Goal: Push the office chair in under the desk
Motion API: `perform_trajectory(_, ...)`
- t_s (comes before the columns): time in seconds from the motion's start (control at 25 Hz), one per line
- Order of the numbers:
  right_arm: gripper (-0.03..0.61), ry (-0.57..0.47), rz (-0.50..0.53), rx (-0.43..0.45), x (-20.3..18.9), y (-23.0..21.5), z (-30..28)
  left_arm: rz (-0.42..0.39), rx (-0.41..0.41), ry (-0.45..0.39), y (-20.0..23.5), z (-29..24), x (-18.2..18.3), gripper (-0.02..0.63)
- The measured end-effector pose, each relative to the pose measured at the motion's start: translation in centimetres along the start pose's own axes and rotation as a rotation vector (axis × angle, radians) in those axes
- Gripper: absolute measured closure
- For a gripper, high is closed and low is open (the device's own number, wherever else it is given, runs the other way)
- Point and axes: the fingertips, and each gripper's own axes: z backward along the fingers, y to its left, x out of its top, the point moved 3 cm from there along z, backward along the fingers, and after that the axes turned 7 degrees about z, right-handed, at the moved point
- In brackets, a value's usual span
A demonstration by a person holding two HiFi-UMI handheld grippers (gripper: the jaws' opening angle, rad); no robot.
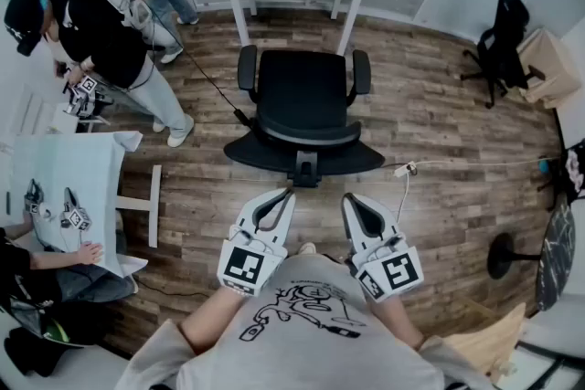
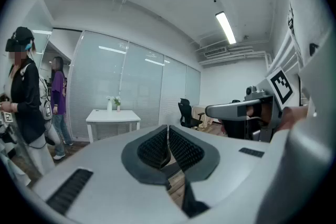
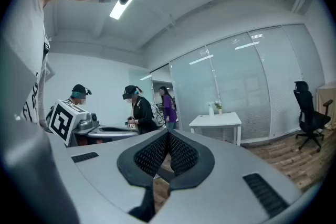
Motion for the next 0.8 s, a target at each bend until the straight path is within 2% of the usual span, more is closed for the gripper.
perform_trajectory(0.4, 0.543, -0.008, 0.007, 0.006, 0.4, -0.1, -0.6, -0.004, -0.008, 0.006, 0.2, -0.5, 0.3, 0.6)
perform_trajectory(0.68, 0.54, -0.01, 0.115, 0.008, -0.3, -1.1, -0.4, -0.049, 0.048, 0.04, 0.8, -1.2, -0.6, 0.597)
perform_trajectory(0.8, 0.538, 0.023, 0.151, 0.015, -1.5, -2.1, -0.3, -0.081, 0.066, 0.054, 1.3, -1.7, -1.3, 0.581)
